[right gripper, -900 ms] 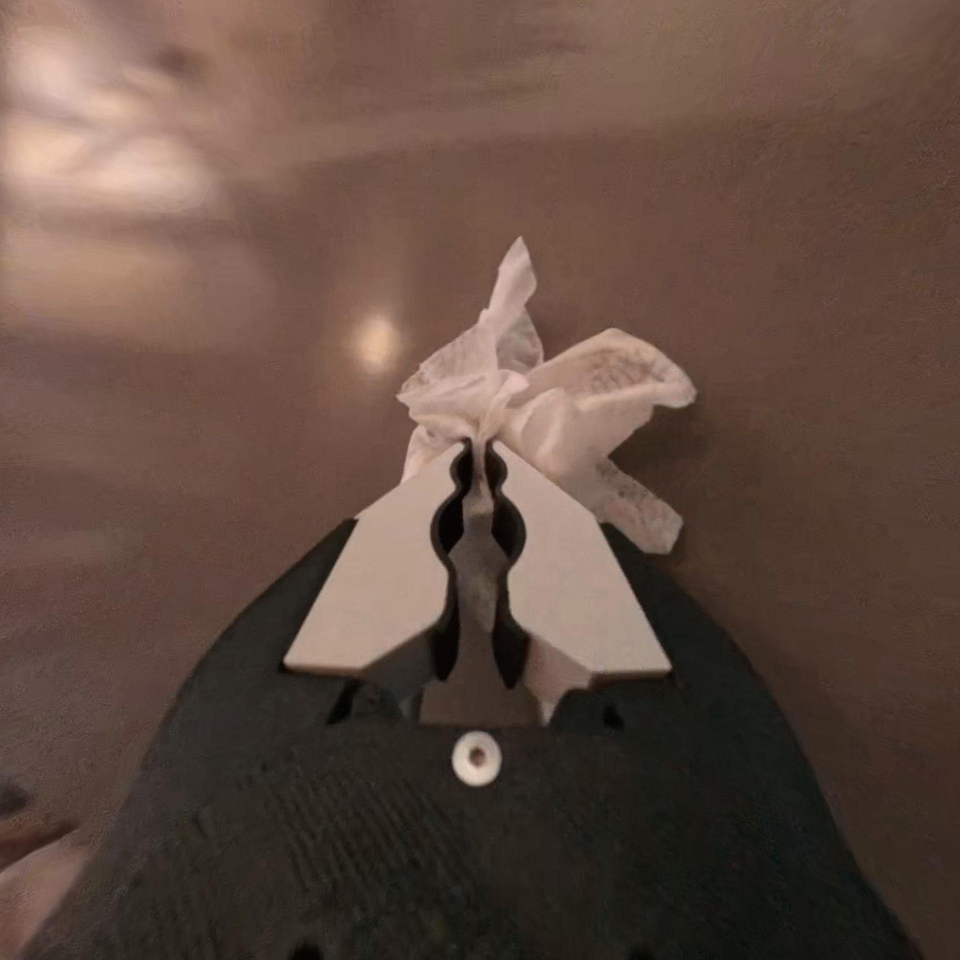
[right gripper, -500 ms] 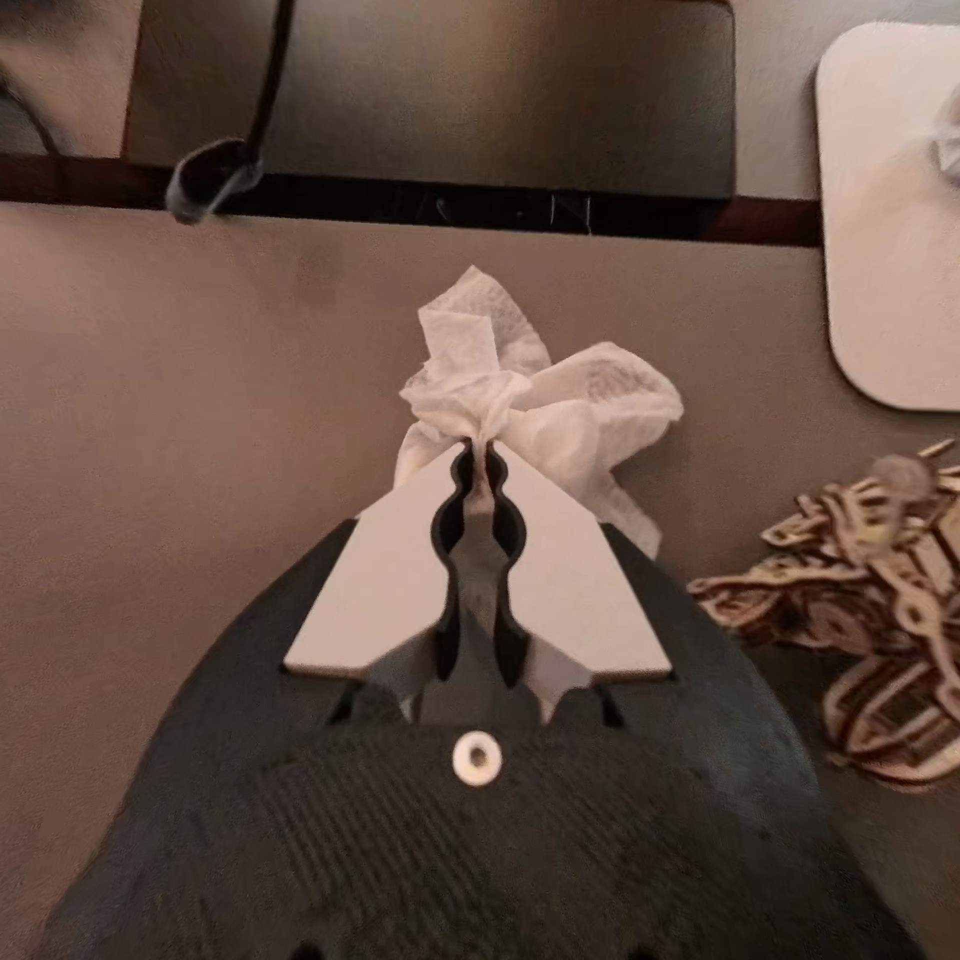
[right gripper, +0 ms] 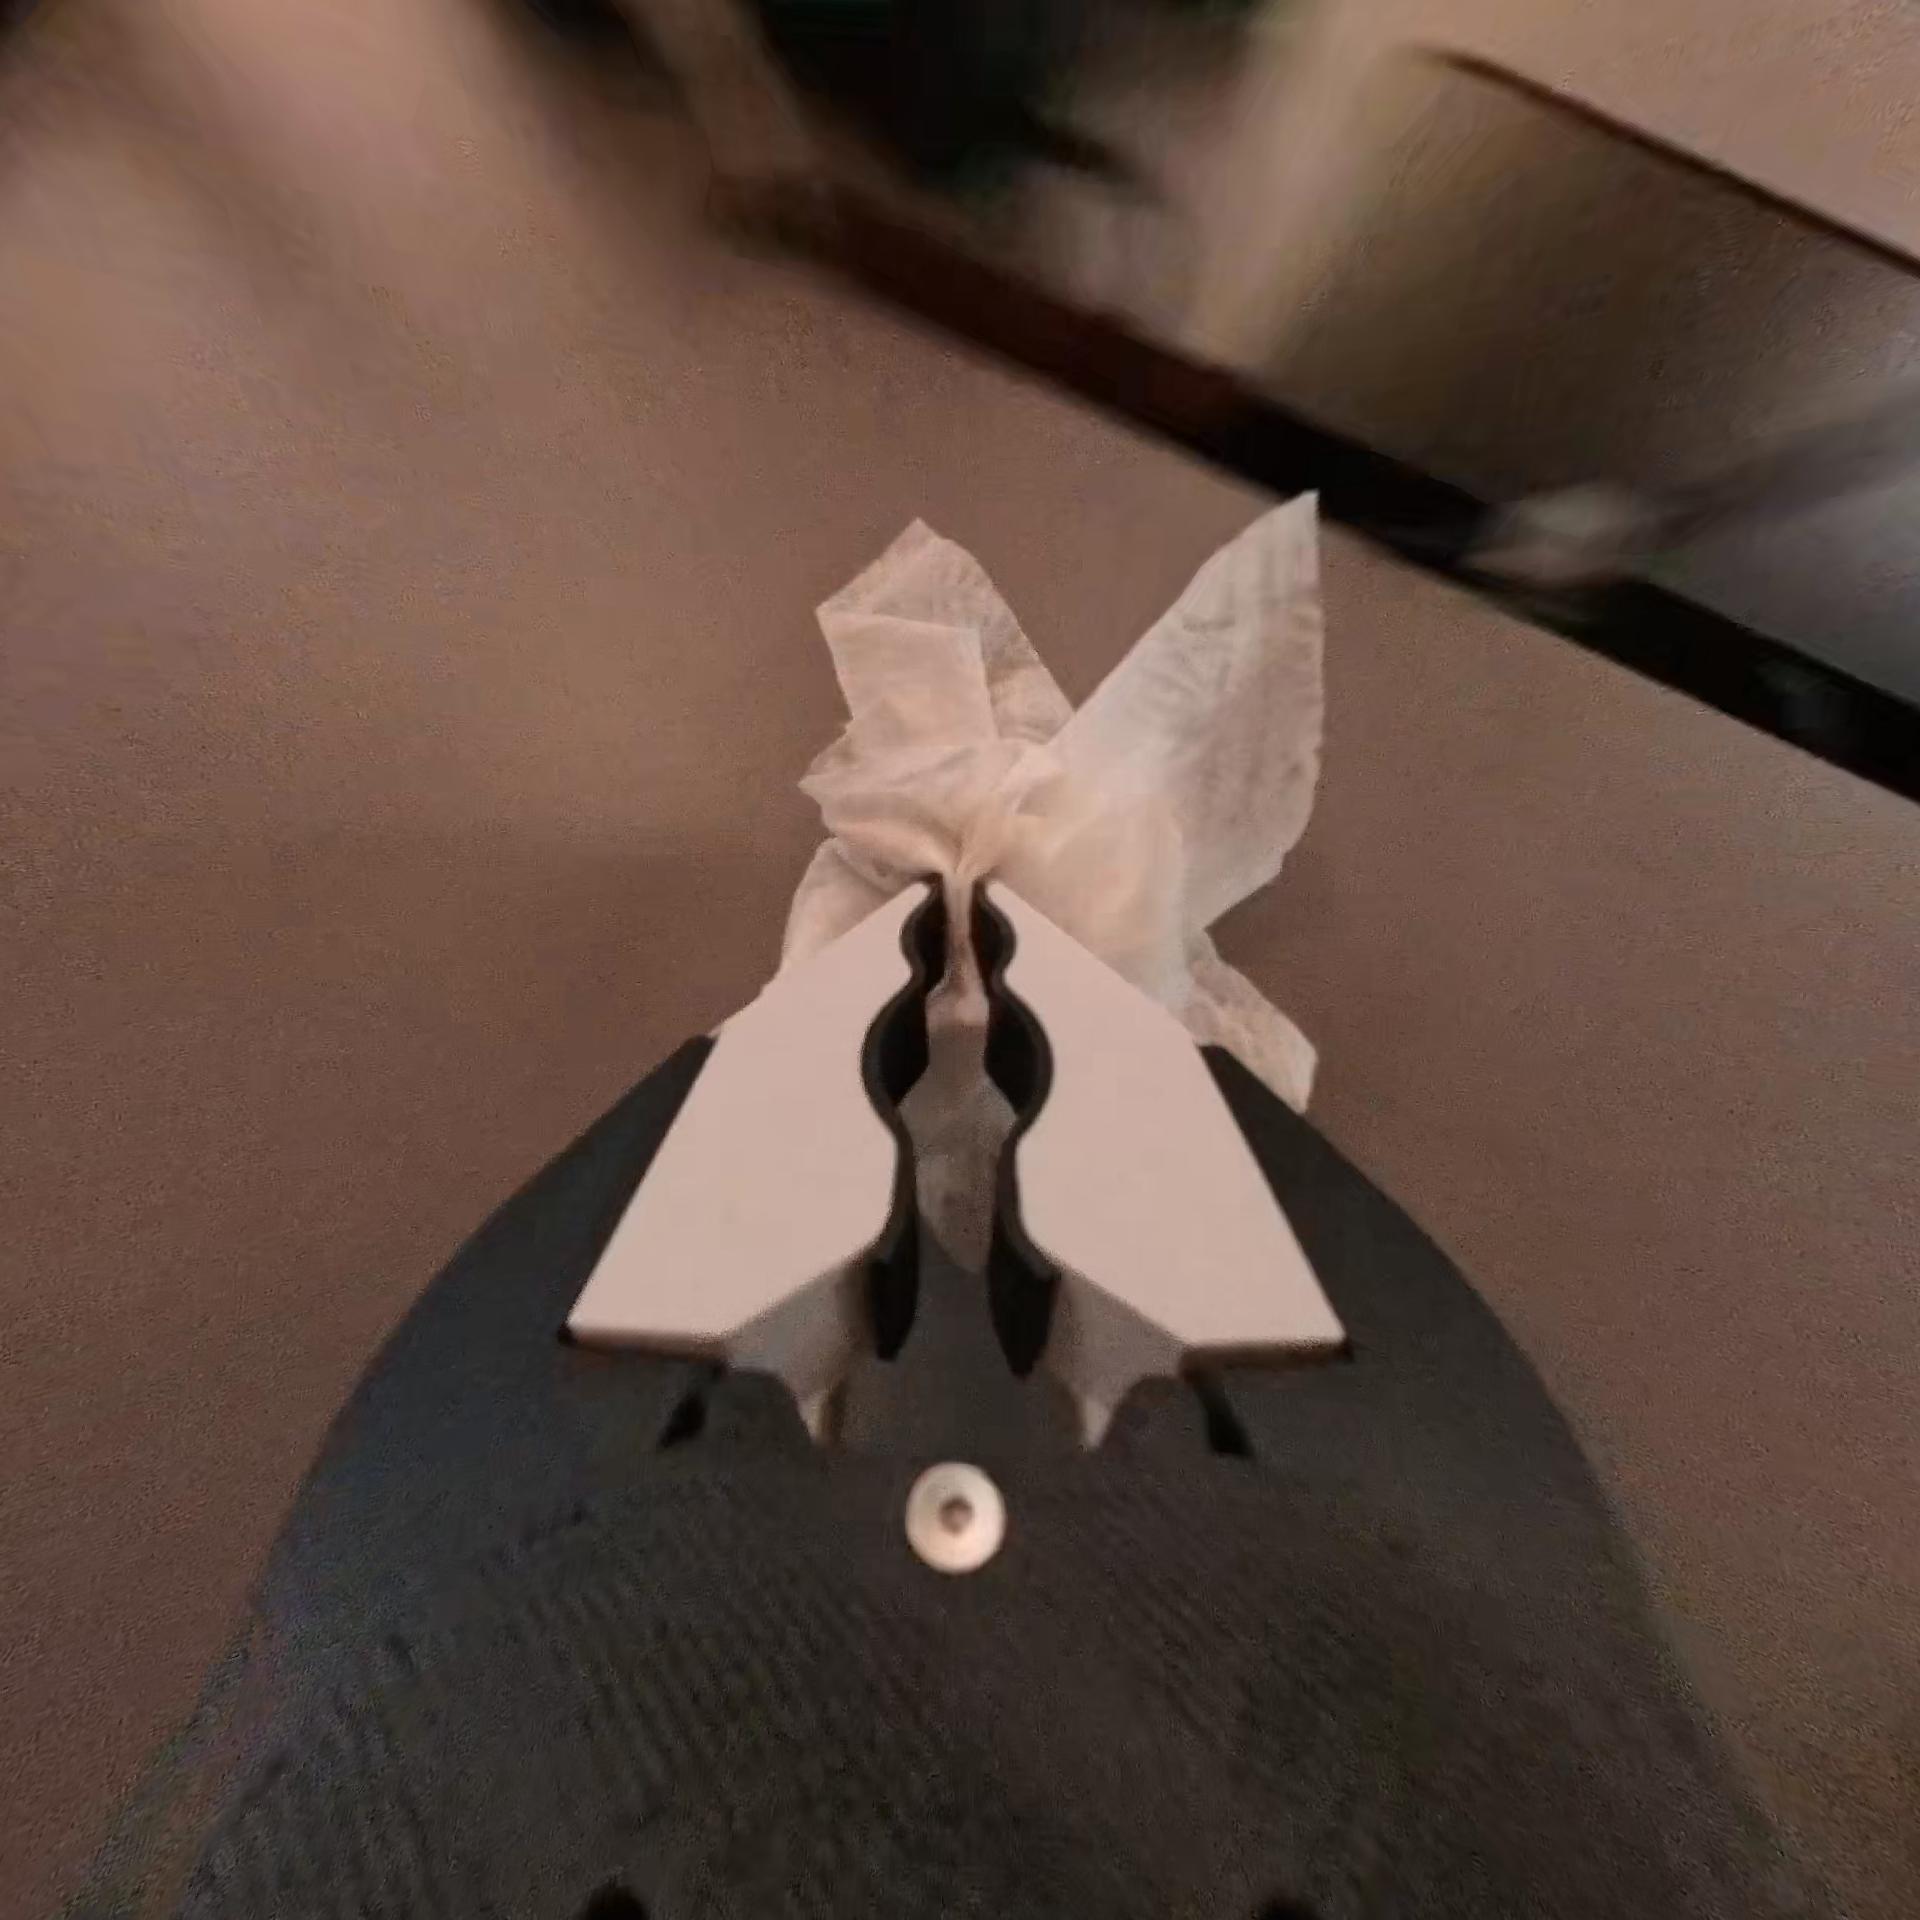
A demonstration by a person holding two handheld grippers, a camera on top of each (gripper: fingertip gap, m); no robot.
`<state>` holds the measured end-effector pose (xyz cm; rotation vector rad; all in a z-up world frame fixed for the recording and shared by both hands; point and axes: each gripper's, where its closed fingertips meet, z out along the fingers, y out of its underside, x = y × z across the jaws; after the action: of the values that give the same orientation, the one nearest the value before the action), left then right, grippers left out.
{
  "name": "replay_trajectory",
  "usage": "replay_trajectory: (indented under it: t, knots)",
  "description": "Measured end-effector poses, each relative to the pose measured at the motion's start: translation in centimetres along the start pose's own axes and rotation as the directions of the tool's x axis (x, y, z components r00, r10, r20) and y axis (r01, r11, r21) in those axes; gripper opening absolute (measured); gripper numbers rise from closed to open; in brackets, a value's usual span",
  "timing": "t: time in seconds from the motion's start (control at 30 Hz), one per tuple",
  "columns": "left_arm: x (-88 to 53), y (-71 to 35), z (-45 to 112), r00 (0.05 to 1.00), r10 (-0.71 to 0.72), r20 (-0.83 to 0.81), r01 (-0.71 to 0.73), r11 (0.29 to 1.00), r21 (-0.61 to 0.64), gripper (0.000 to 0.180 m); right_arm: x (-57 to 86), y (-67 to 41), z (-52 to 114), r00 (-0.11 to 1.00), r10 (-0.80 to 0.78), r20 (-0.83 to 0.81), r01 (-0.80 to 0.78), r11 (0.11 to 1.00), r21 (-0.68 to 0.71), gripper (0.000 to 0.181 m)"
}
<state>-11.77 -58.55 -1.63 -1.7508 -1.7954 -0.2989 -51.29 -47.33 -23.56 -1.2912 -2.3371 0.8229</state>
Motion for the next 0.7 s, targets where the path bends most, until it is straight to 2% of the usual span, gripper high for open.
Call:
replay_trajectory:
  t: [0.07,0.13,0.23,0.3,0.33,0.4,0.47,0.53,0.57,0.6,0.63,0.7]
  knots:
    - [-0.5,0.6,-0.1,1.0,-0.01,0.005,0.01,1.0,-0.001,0.057,5.4,0.2,0.0,0.981,0.158,-0.114,-0.159,0.987,-0.001,0.003]
    - [-0.6,0.7,0.0,1.0,-0.021,-0.004,0.021,1.0,0.003,0.057,3.0,-0.1,0.2,0.976,0.195,-0.091,-0.194,0.981,0.018,0.003]
    - [-0.3,0.2,0.3,0.999,-0.031,-0.032,0.031,0.999,0.008,0.057,-11.3,-0.7,0.3,0.975,-0.026,0.22,0.018,0.999,0.036,0.003]
    - [-0.1,-0.3,0.3,0.999,-0.015,-0.036,0.016,1.0,0.016,0.057,-21.3,0.6,-1.3,0.881,-0.178,0.438,0.179,0.983,0.039,0.003]
    - [0.0,-0.5,0.2,0.999,-0.007,-0.032,0.008,1.0,0.017,0.057,-24.3,1.1,-1.8,0.829,-0.277,0.486,0.279,0.958,0.07,0.003]
    - [0.0,-0.7,0.1,1.0,0.001,-0.026,-0.001,1.0,0.021,0.057,-25.1,0.1,-1.0,0.774,-0.443,0.453,0.427,0.893,0.144,0.003]
    - [-0.4,-0.5,-0.1,1.0,0.003,-0.013,-0.003,1.0,0.026,0.057,-21.2,-3.6,2.1,0.851,-0.35,0.392,0.333,0.936,0.113,0.003]
    - [-0.9,0.3,0.0,1.0,-0.016,-0.002,0.016,1.0,0.019,0.057,-16.0,-7.4,5.6,0.94,-0.17,0.295,0.165,0.985,0.04,0.002]
    - [-1.2,0.7,0.1,0.999,-0.033,-0.001,0.033,0.999,0.011,0.057,-14.9,-8.7,6.7,0.954,-0.103,0.282,0.102,0.995,0.018,0.002]
    - [-1.3,1.2,0.3,0.999,-0.052,-0.004,0.052,0.999,0.002,0.057,-14.9,-9.4,7.3,0.955,-0.102,0.277,0.104,0.995,0.008,0.002]
    - [-1.3,1.5,0.3,0.998,-0.064,-0.01,0.064,0.998,-0.002,0.057,-16.0,-9.6,7.4,0.946,-0.168,0.278,0.173,0.985,0.009,0.002]
    - [-1.2,1.7,0.3,0.998,-0.065,-0.009,0.065,0.998,-0.001,0.057,-21.2,-7.9,5.8,0.852,-0.365,0.375,0.375,0.926,0.051,0.003]
